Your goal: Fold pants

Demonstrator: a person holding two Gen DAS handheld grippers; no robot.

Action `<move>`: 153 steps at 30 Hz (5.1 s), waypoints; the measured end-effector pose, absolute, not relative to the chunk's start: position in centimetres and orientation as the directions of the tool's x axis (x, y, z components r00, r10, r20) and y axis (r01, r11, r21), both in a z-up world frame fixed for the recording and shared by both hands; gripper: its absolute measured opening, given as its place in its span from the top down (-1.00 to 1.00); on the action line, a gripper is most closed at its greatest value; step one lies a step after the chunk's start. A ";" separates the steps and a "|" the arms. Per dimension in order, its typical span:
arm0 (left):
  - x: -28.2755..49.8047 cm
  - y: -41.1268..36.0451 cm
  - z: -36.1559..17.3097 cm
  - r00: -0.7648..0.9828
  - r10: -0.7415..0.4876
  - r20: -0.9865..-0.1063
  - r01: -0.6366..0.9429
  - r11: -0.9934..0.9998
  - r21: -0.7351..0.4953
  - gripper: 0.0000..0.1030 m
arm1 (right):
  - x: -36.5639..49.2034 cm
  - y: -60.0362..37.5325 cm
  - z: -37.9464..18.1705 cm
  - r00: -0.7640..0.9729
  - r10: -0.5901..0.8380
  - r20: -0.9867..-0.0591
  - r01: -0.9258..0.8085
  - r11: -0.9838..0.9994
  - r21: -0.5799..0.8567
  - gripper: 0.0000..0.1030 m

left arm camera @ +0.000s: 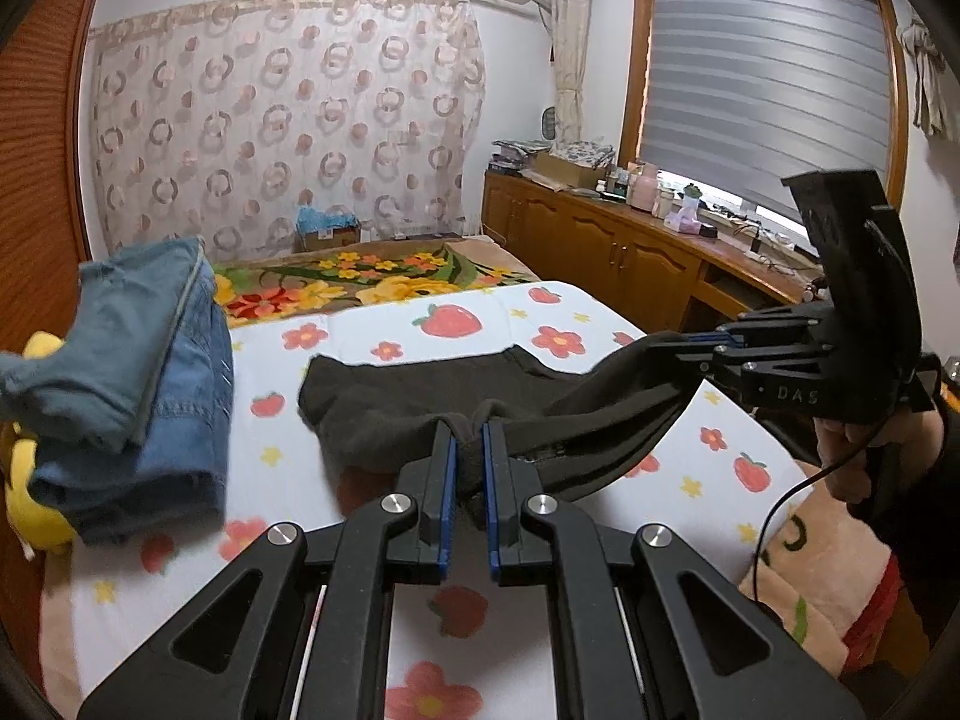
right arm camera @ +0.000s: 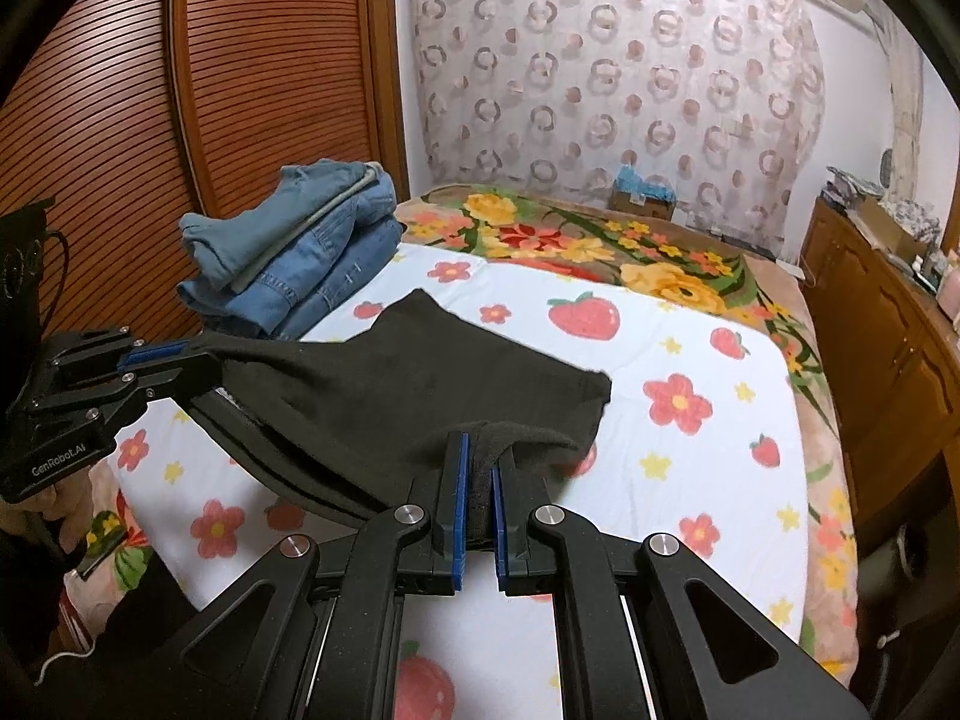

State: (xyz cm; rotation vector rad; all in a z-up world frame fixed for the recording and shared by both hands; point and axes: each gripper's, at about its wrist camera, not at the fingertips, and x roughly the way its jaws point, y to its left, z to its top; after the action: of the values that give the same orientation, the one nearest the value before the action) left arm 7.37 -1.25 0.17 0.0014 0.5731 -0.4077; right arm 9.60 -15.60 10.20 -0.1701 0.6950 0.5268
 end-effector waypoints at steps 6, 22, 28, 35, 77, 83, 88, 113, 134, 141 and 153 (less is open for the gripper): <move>6.0 -1.9 -1.5 0.740 -0.386 -0.550 0.382 0.915 -0.128 0.83 | 8.1 -16.8 8.7 0.622 0.429 -0.655 -0.509 0.857 0.078 0.87; 3.2 -2.9 -3.1 0.695 -0.398 -0.598 0.410 0.904 -0.125 0.83 | 6.0 -17.5 6.1 0.598 0.445 -0.667 -0.485 0.863 0.141 0.87; 2.5 -3.2 -2.9 0.690 -0.407 -0.599 0.418 0.899 -0.129 0.83 | 4.8 -18.0 5.8 0.595 0.455 -0.663 -0.476 0.864 0.166 0.87; 1.5 -3.4 -2.2 0.684 -0.421 -0.596 0.435 0.891 -0.131 0.83 | 3.5 -18.4 6.0 0.595 0.467 -0.654 -0.479 0.859 0.178 0.87; 12.5 -1.9 -2.0 0.700 -0.338 -0.629 0.320 0.936 -0.147 0.73 | 15.7 -15.7 4.4 0.614 0.414 -0.672 -0.408 0.895 0.179 0.87; 12.4 -0.5 -2.0 0.716 -0.333 -0.614 0.282 0.942 -0.183 0.26 | 17.9 -14.7 3.5 0.586 0.389 -0.711 -0.398 0.902 0.166 0.87; 12.2 0.1 -2.4 0.718 -0.316 -0.620 0.271 0.947 -0.170 0.16 | 19.4 -14.4 3.5 0.582 0.384 -0.717 -0.391 0.905 0.167 0.87; 12.6 -0.6 -7.6 0.650 -0.244 -0.720 0.234 0.965 -0.116 0.16 | 15.2 -16.4 2.2 0.569 0.340 -0.749 -0.454 0.889 0.059 0.36; 13.2 -1.2 -9.8 0.615 -0.237 -0.752 0.266 0.960 -0.084 -0.50 | 16.1 -15.7 0.7 0.510 0.282 -0.812 -0.436 0.899 0.038 0.09; 13.1 -1.2 -9.8 0.617 -0.232 -0.752 0.268 0.960 -0.076 -0.52 | 16.2 -15.6 0.7 0.502 0.275 -0.820 -0.430 0.902 0.040 -0.06; 13.0 -1.4 -9.8 0.619 -0.226 -0.752 0.269 0.961 -0.068 -0.53 | 14.1 -16.1 -0.2 0.583 0.289 -0.759 -0.398 0.916 0.043 -0.18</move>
State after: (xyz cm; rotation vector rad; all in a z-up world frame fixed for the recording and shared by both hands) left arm 12.97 -1.37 -9.83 0.0533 0.8579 -0.2850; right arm 14.15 -16.08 -0.19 -0.1371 0.8590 0.4028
